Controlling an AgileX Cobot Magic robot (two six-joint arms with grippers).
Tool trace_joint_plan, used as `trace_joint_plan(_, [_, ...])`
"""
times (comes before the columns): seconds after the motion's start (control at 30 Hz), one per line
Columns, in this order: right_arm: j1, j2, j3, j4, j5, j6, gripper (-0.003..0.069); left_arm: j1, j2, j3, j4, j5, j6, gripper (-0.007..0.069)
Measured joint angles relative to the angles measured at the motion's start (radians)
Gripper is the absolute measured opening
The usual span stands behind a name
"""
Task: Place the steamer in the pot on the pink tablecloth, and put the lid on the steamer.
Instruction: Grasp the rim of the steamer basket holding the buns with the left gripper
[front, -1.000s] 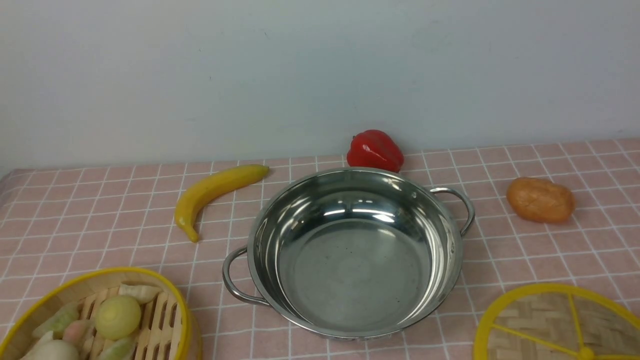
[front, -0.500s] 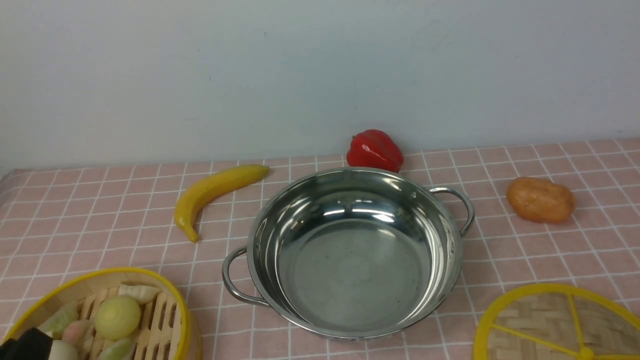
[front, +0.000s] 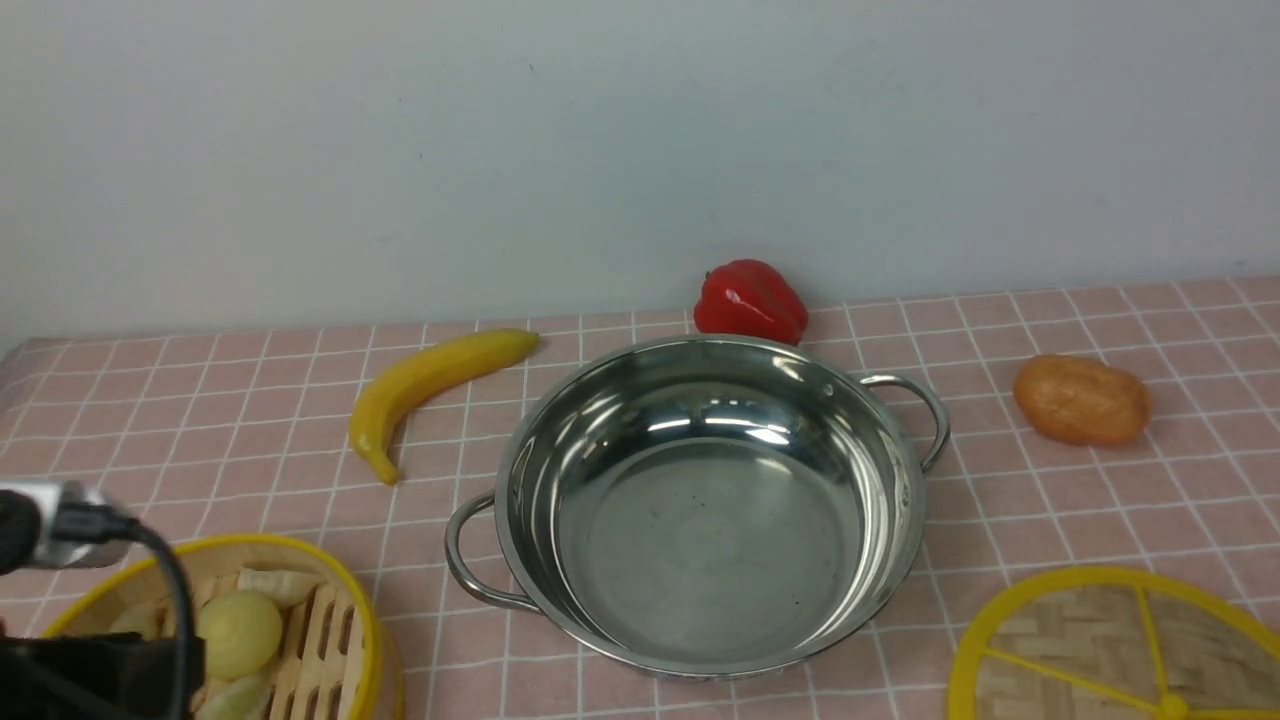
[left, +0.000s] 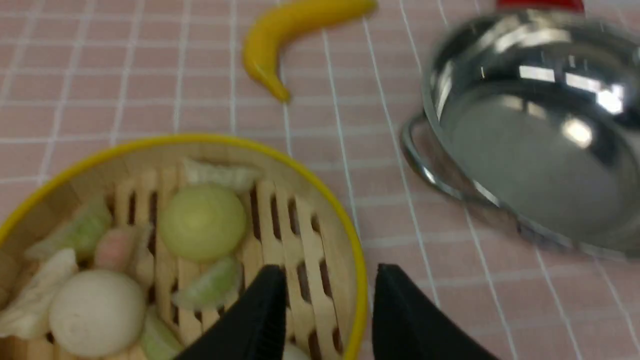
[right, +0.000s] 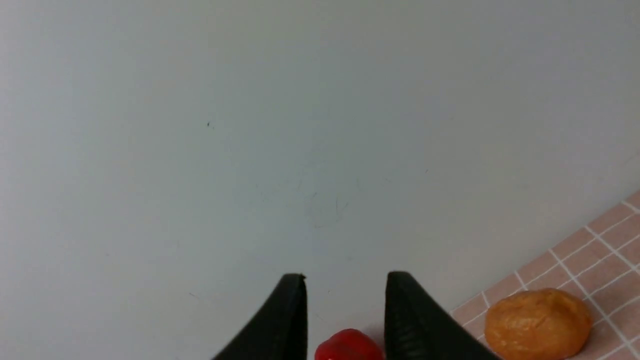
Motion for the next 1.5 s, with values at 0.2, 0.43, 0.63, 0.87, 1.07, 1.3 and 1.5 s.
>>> trace_joint_plan(0.2, [0.049, 0.013, -0.028, -0.273, 0.001, 0.004, 0.0240, 0.000, 0.285, -0.161, -0.084, 0.226, 0.349, 0.0243])
trace_joint_plan(0.43, [0.205, 0.272, -0.172, -0.461, -0.024, 0.072, 0.0240, 0.000, 0.515, -0.228, -0.086, 0.246, 0.436, 0.0243])
trace_joint_plan(0.63, [0.437, 0.570, -0.410, -0.483, 0.029, 0.079, 0.0240, 0.000, 0.608, -0.239, -0.074, 0.229, 0.441, 0.0243])
trace_joint_plan(0.87, [0.710, 0.827, -0.682, -0.503, 0.552, 0.042, 0.0240, -0.006, 0.691, -0.241, -0.079, 0.208, 0.429, 0.0243])
trace_joint_plan(1.07, [0.798, 0.858, -0.728, -0.544, 0.620, 0.000, 0.0225, -0.074, 0.840, -0.241, -0.046, 0.091, 0.356, 0.0243])
trace_joint_plan(1.3, [0.799, 0.858, -0.728, -0.566, 0.620, 0.000, 0.0225, -0.111, 0.945, -0.241, -0.020, 0.041, 0.255, 0.0243])
trace_joint_plan(1.5, [0.799, 0.858, -0.728, -0.577, 0.620, -0.004, 0.0230, -0.112, 1.006, -0.241, -0.012, 0.034, 0.183, 0.0197])
